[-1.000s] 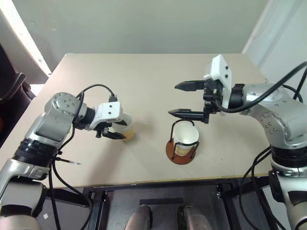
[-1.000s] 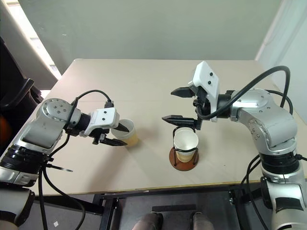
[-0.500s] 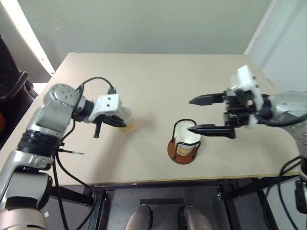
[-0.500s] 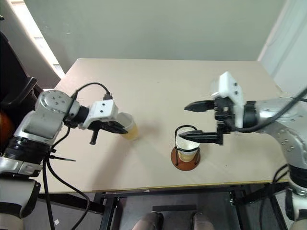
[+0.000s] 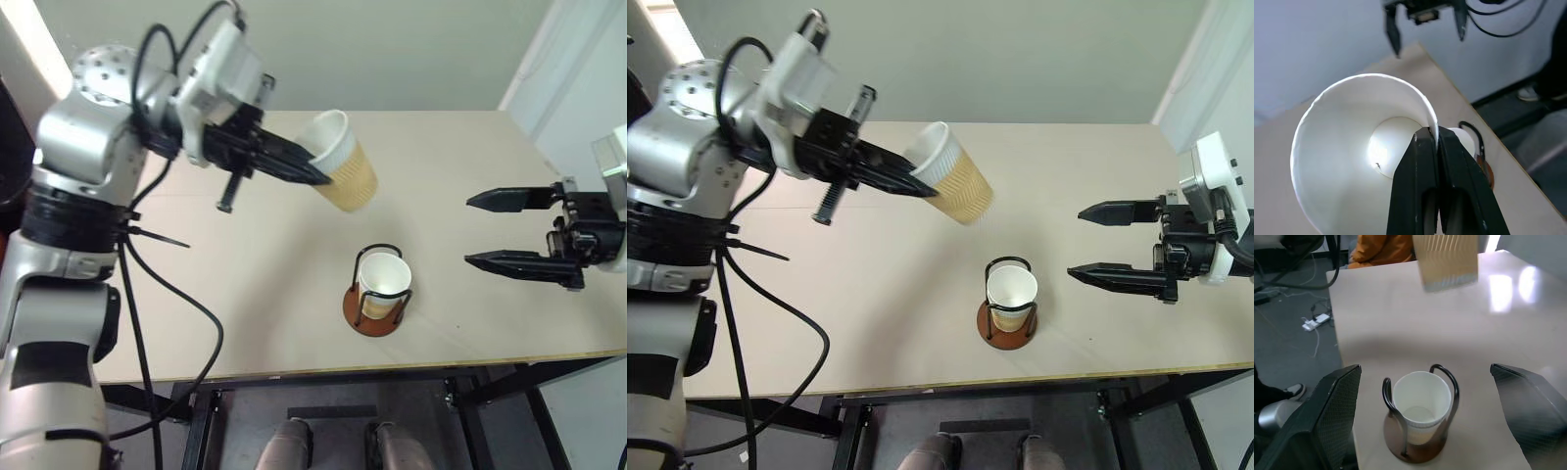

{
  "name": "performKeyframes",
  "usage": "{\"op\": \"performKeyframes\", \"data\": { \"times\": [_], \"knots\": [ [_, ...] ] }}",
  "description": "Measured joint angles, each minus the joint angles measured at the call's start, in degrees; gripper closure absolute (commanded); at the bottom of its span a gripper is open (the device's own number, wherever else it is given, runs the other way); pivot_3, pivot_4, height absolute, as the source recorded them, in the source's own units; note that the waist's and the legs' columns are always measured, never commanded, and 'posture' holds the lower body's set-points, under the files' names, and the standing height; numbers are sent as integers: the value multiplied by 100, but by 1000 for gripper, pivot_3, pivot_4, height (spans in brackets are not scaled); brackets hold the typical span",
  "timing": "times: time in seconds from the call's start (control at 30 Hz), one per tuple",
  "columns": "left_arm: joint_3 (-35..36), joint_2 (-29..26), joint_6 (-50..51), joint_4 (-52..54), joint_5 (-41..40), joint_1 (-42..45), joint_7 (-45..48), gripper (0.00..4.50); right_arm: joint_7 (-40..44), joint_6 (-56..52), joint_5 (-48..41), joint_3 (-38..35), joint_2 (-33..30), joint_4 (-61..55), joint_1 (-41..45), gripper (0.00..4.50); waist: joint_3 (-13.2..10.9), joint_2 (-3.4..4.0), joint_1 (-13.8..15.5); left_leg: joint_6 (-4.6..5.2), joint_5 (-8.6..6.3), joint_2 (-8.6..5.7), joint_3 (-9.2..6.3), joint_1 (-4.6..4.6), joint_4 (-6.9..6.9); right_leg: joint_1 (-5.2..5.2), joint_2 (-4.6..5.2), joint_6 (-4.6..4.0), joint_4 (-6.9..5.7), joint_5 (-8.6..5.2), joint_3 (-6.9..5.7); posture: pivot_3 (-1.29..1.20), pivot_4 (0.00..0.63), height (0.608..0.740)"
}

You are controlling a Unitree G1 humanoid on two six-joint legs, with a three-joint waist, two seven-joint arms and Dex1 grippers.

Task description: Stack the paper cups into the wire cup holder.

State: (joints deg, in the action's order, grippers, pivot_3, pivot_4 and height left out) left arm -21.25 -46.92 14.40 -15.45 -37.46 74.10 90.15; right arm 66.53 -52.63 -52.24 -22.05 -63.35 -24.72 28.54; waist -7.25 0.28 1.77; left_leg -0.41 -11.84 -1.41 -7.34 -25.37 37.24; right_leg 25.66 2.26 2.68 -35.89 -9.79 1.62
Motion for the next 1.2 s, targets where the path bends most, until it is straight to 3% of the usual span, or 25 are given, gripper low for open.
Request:
{"op": "performKeyframes", "data": {
  "times": [0.23, 0.47, 0.83, 1.2],
  "knots": [
    [-1327, 523, -1176, -628, -60, 443, 1, 4488, -15, 107, 23, -63, -251, -46, -281, 96, -1, 3, 14, 33, -23, -1, 1, -39, 86, -6, 1, 28, 3, -3, 2, 0, 150, 740],
    [-2069, 789, -1739, -965, -101, 678, 1, 4488, -113, 128, 4, -139, -299, -205, -438, 96, -2, 3, 36, 27, -25, -7, 5, -58, 98, -5, 6, 49, 21, 8, 2, 0, 150, 740],
    [-2606, 966, -2298, -949, -96, 729, 3, 4488, -311, 53, -56, -475, -447, -429, -841, 96, -1, 3, 100, 21, -27, -9, 15, -72, 101, -10, 9, 75, 60, 18, 8, 0, 150, 740],
    [-2966, 1186, -2907, -1055, 508, 728, 6, 4488, -530, 4, -106, -617, -452, -631, -1173, 96, -1, 4, 127, 33, -34, -11, 20, -68, 107, -16, 11, 82, 64, 24, 12, 0, 150, 740]
  ]
}}
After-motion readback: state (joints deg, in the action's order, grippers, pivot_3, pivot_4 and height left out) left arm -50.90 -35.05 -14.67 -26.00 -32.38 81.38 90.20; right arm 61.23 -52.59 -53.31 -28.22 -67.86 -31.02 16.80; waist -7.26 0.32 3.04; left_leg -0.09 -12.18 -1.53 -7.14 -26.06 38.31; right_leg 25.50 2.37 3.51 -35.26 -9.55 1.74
